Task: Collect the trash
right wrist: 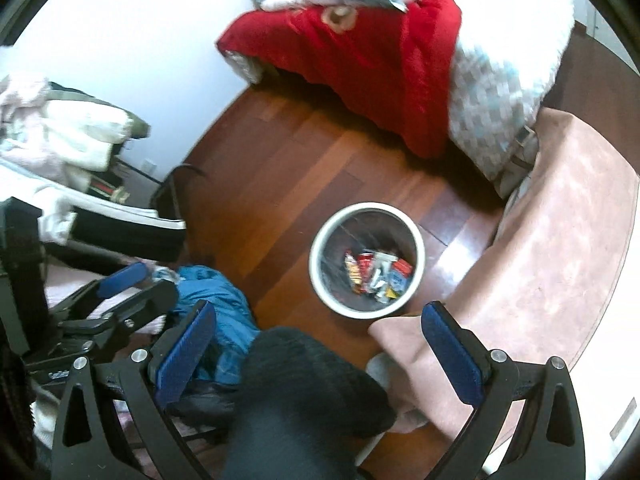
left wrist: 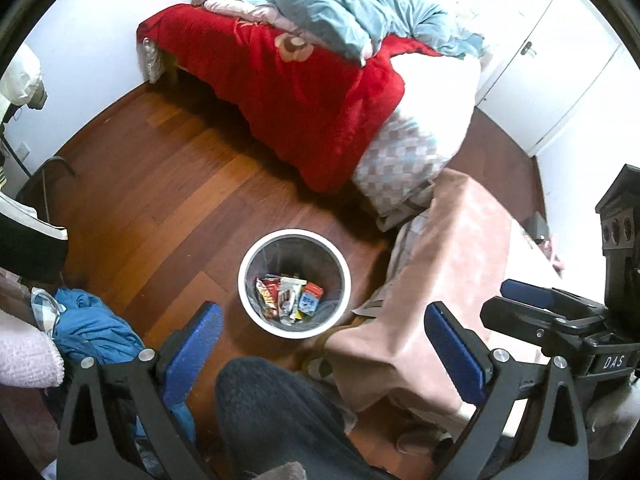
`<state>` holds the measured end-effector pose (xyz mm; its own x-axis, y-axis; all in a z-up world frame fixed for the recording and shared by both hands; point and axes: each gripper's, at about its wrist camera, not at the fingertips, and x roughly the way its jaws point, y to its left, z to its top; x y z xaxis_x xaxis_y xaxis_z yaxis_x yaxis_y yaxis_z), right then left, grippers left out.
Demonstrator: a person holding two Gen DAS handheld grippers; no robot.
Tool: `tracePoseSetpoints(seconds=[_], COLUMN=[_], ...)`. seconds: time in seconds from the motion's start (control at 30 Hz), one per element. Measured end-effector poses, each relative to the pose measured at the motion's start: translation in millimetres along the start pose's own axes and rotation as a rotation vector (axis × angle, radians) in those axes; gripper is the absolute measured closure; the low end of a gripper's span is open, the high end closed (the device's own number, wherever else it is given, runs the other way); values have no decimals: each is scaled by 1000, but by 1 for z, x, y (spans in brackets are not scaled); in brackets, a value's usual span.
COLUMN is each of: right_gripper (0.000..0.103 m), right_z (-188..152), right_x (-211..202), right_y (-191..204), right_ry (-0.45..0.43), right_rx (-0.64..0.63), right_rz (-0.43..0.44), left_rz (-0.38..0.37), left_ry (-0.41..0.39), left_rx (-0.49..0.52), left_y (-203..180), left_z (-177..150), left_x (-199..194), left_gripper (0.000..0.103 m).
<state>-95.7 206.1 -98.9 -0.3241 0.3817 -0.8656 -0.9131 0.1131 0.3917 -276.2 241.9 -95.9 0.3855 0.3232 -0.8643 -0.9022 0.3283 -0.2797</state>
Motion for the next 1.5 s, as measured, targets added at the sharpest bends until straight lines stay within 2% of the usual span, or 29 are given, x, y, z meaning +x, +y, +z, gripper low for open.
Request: tracePoseSetpoints(seconds=[0.13,0.53,0.83,1.5], right_gripper=[0,0,0,0], right_z=[-6,-14,-16,-9], right_x=[-26,-72,-79,-71], right_y=[14,34,39,35], right_ry=[-9,-19,-1,33], right_rx=[-32,-71,-88,-86], right_rz=[32,91,91,58], left_rz=[-40,-80,-98,-70], left_ry=[3,-15,-14,-14], left_rx=[-8,17,16,1], left_y=[-2,-15,-16,-12], left_z=[-1,-3,-3,-4], left_x=[-20,-53,-54,-49], left_gripper=[0,0,0,0])
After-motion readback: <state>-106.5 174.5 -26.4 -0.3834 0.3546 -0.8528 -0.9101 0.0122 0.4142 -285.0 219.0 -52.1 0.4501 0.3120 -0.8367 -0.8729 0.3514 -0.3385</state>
